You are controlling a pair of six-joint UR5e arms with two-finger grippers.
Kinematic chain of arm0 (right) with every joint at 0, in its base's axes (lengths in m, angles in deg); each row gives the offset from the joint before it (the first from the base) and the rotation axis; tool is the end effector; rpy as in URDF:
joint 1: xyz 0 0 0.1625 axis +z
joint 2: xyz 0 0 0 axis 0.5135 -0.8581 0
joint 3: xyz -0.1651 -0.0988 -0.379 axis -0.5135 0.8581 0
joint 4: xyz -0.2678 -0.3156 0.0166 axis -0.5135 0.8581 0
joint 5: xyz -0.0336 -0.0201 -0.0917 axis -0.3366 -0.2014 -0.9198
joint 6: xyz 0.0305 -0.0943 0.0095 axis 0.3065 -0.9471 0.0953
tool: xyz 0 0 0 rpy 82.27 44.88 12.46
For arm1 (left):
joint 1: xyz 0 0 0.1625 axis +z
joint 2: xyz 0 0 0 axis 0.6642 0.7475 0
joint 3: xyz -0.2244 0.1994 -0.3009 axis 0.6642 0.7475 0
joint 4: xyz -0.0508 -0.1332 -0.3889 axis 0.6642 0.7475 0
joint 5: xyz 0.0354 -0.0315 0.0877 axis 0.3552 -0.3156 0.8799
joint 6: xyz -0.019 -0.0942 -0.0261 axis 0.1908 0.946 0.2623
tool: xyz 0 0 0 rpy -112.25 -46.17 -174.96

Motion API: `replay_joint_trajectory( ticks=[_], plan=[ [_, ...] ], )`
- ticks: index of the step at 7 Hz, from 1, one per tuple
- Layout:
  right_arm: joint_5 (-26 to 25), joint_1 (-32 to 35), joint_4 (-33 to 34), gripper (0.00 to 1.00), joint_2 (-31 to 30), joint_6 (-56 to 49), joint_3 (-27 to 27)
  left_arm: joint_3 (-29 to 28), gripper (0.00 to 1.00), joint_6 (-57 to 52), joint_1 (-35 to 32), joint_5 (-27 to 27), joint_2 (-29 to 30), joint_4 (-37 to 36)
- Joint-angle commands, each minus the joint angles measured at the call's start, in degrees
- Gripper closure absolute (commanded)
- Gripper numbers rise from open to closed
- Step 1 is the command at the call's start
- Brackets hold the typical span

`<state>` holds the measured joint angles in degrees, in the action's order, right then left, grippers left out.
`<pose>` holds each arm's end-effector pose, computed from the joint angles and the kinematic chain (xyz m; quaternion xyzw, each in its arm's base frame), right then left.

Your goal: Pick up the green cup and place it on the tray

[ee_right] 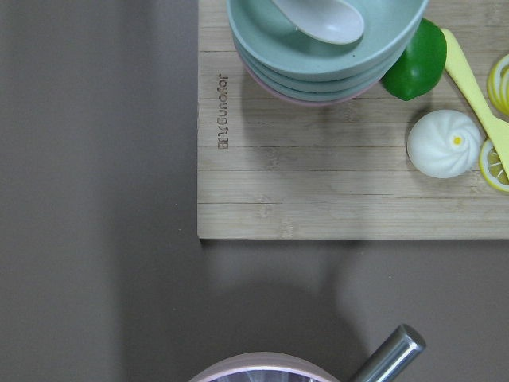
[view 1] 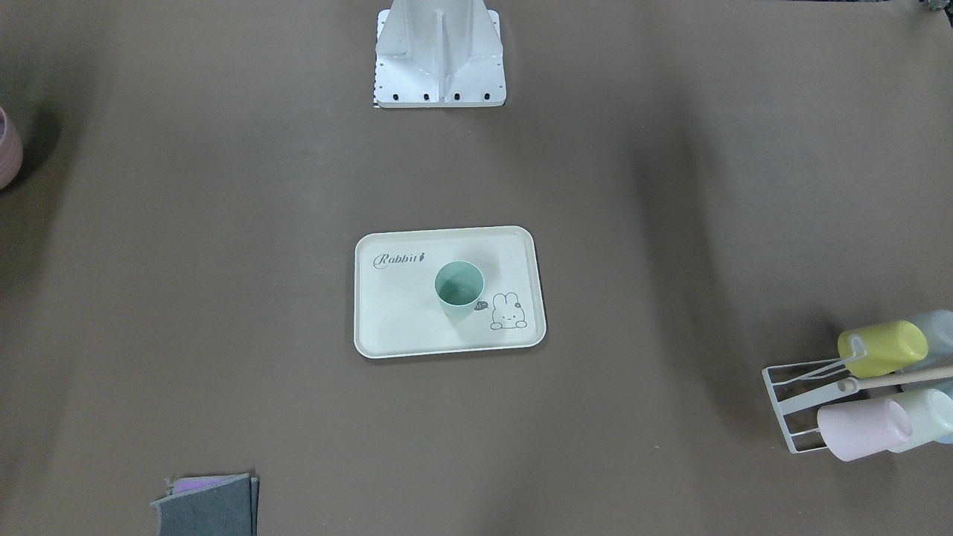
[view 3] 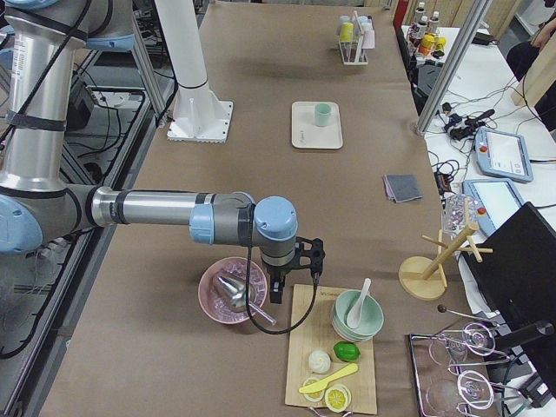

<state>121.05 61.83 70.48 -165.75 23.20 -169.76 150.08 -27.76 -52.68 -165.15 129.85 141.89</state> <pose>0.0817 -0.3957 0.6359 0.0108 -0.3834 0.0248 0.9232 -0.1010 -0.4468 0.6425 0.0261 0.3545 -0.0050 0.9347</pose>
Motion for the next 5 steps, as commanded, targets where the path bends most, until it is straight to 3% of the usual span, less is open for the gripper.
replay_joint_trajectory(
  ticks=[1,3,5],
  plan=[
    [0.07,0.0,0.0,0.0,0.0,0.0,0.0,1.81,0.03,0.02,0.09,-0.37,-1.27,-0.29],
    [0.07,0.0,0.0,0.0,0.0,0.0,0.0,6.8,0.03,0.54,0.18,-0.37,-5.21,-0.47],
    [0.07,0.0,0.0,0.0,0.0,0.0,0.0,7.1,0.03,0.55,0.18,-0.28,-5.5,-0.47]
  ],
)
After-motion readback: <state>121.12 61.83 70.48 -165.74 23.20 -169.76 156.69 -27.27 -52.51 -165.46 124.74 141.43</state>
